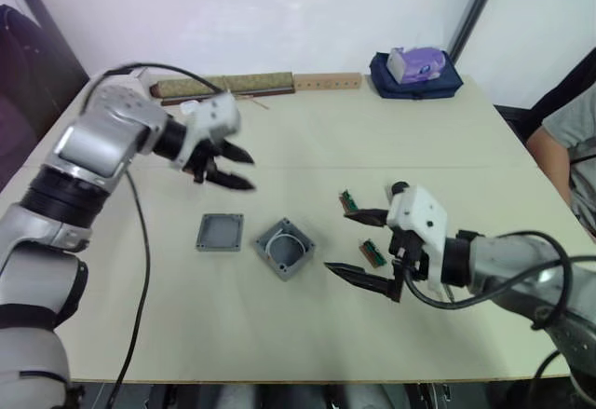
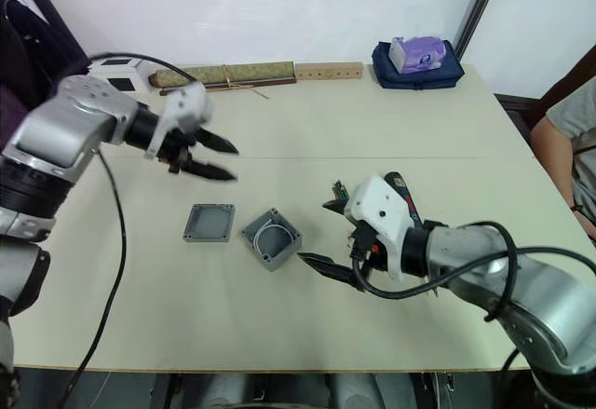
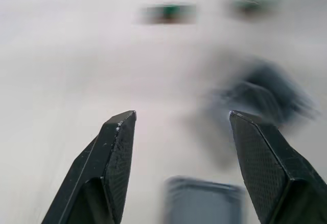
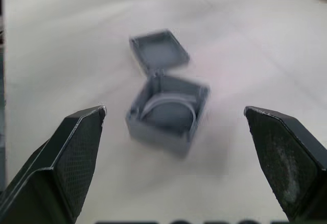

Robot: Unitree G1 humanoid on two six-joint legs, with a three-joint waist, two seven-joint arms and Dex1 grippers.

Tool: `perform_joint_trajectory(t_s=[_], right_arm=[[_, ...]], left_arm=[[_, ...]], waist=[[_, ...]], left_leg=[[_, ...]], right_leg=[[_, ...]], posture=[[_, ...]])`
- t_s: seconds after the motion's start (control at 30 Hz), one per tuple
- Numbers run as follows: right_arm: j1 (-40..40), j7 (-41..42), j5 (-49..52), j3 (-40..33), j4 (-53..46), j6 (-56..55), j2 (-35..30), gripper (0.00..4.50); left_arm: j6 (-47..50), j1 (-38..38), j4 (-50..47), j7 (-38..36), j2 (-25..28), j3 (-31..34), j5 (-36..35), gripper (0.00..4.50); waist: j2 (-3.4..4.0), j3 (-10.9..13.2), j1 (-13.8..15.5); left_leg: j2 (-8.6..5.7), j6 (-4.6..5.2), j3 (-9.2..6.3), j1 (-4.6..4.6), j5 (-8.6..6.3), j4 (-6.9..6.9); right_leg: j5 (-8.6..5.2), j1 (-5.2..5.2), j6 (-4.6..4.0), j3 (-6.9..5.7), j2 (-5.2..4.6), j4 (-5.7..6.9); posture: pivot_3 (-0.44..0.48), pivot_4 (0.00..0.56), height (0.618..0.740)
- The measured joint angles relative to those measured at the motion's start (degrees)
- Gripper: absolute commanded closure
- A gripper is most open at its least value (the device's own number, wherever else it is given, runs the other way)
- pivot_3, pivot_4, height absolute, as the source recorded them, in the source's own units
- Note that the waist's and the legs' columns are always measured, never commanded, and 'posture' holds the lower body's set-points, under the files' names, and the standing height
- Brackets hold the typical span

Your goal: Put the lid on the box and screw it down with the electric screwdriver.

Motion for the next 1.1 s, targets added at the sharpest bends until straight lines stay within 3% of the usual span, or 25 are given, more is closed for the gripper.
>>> perform_joint_trajectory(t_s=[0.1,0.2,0.37,0.7,0.93,1.1], right_arm=[[-5.1,2.8,-9.3,11.3,3.0,-3.1,-1.2,0.00],[-6.9,4.4,-16.3,18.1,6.5,-6.4,-0.3,0.00],[-8.1,6.0,-20.9,21.1,8.9,-9.6,4.2,0.00],[-6.1,6.3,-25.5,22.3,9.8,-10.4,7.9,0.00],[-4.8,5.2,-26.4,21.9,9.7,-9.3,10.1,0.00],[-3.8,4.5,-26.7,20.5,8.7,-7.7,10.2,0.00]], left_arm=[[17.2,4.2,-1.0,10.9,-0.3,2.8,2.9,1.55],[28.7,7.5,-2.5,16.8,-2.4,7.2,2.9,1.55],[38.4,10.3,-8.4,22.2,-3.0,12.5,1.6,1.55],[40.4,14.9,-11.7,26.8,-2.7,12.5,-4.6,1.55],[40.3,14.8,-8.9,31.5,-7.6,11.5,-4.3,1.55],[39.1,14.4,-7.7,32.9,-8.0,10.6,-3.6,1.55]], waist=[[0.00,0.0,-0.5],[-0.06,0.0,-0.3],[-0.07,0.0,0.0],[-0.07,0.0,0.0],[-0.08,0.0,0.1],[-0.02,0.0,0.0]], left_leg=[[-0.03,0.00,0.11,-0.05,0.00,0.00],[-0.02,-0.02,0.11,-0.19,0.01,0.01],[-0.01,-0.07,0.12,-0.15,0.04,0.03],[-0.02,-0.11,0.11,-0.13,0.06,0.04],[-0.13,-0.12,0.12,-0.12,0.07,0.06],[-0.13,-0.12,0.11,0.00,0.07,0.05]], right_leg=[[-0.01,-0.14,0.01,0.09,-0.06,0.04],[-0.01,-0.36,0.00,0.10,-0.08,0.21],[-0.01,-0.33,-0.01,0.11,-0.17,0.31],[-0.01,-0.34,-0.02,0.12,-0.19,0.37],[-0.01,-0.31,-0.02,0.12,-0.21,0.37],[-0.01,-0.21,-0.02,0.12,-0.19,0.39]], posture=[[0.000,0.150,0.740],[0.000,0.150,0.740],[0.000,0.150,0.740],[0.000,0.150,0.740],[0.000,0.150,0.740],[0.000,0.150,0.740]])
